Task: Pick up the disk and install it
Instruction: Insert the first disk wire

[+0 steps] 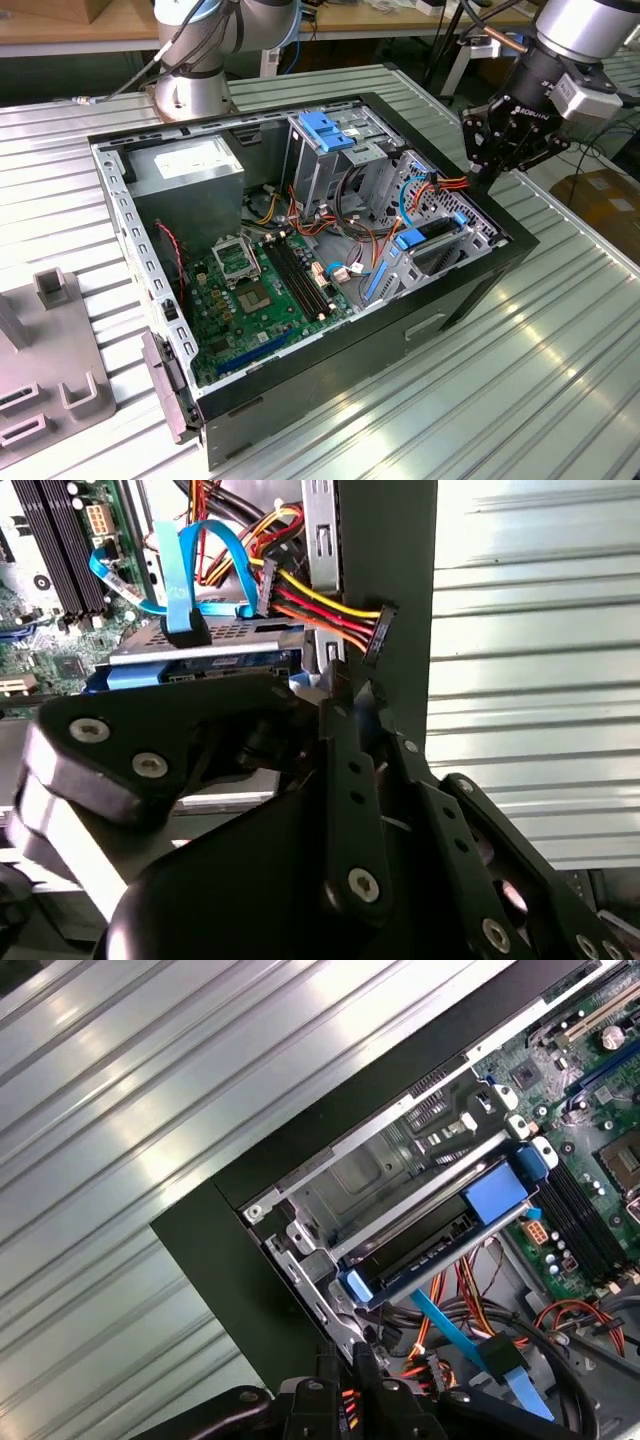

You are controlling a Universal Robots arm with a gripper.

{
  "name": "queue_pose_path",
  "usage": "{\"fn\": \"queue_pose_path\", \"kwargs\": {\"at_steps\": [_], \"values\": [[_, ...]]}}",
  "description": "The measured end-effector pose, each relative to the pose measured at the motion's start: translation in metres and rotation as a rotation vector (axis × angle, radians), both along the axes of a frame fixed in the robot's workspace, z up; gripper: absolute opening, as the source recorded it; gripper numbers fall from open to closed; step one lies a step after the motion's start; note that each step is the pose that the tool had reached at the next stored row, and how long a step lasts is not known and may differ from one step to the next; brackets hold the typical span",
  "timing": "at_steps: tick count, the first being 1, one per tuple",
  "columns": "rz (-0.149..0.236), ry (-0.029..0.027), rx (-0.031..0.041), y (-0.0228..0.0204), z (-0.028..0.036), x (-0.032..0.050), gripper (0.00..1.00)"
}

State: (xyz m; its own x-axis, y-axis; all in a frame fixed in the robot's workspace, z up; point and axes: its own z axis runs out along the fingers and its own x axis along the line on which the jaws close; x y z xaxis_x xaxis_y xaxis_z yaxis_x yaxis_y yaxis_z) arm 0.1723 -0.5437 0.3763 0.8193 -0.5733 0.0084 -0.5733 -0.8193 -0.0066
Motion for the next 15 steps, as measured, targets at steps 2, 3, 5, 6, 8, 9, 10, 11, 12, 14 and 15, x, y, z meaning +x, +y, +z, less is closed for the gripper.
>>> {"fn": "queue_pose_path", "kwargs": {"at_steps": [2,3,5,6,8,9,10,11,12,14,15], "values": [[0.007,0.0,-0.0001,0.003,-0.0001,0.0016,0.25],[0.013,0.0,-0.0002,0.0051,-0.0002,0.0025,0.25],[0.02,0.0,-0.0002,0.0076,-0.0002,0.0035,0.26],[0.026,0.0,-0.0002,0.0093,-0.0002,0.0041,0.33],[0.034,0.0,-0.0002,0.012,-0.0002,0.0048,0.33],[0.036,0.0,-0.0002,0.0124,-0.0003,0.005,0.33],[0.038,0.0,-0.0001,0.013,-0.0003,0.0053,0.33],[0.04,0.0,-0.0002,0.0134,-0.0003,0.0055,0.33],[0.041,0.0,-0.0001,0.0137,-0.0004,0.0056,0.33],[0.042,-0.0001,-0.0001,0.0137,-0.0004,0.0056,0.33],[0.042,-0.0006,-0.0003,0.0137,-0.0004,0.0057,0.33]]}}
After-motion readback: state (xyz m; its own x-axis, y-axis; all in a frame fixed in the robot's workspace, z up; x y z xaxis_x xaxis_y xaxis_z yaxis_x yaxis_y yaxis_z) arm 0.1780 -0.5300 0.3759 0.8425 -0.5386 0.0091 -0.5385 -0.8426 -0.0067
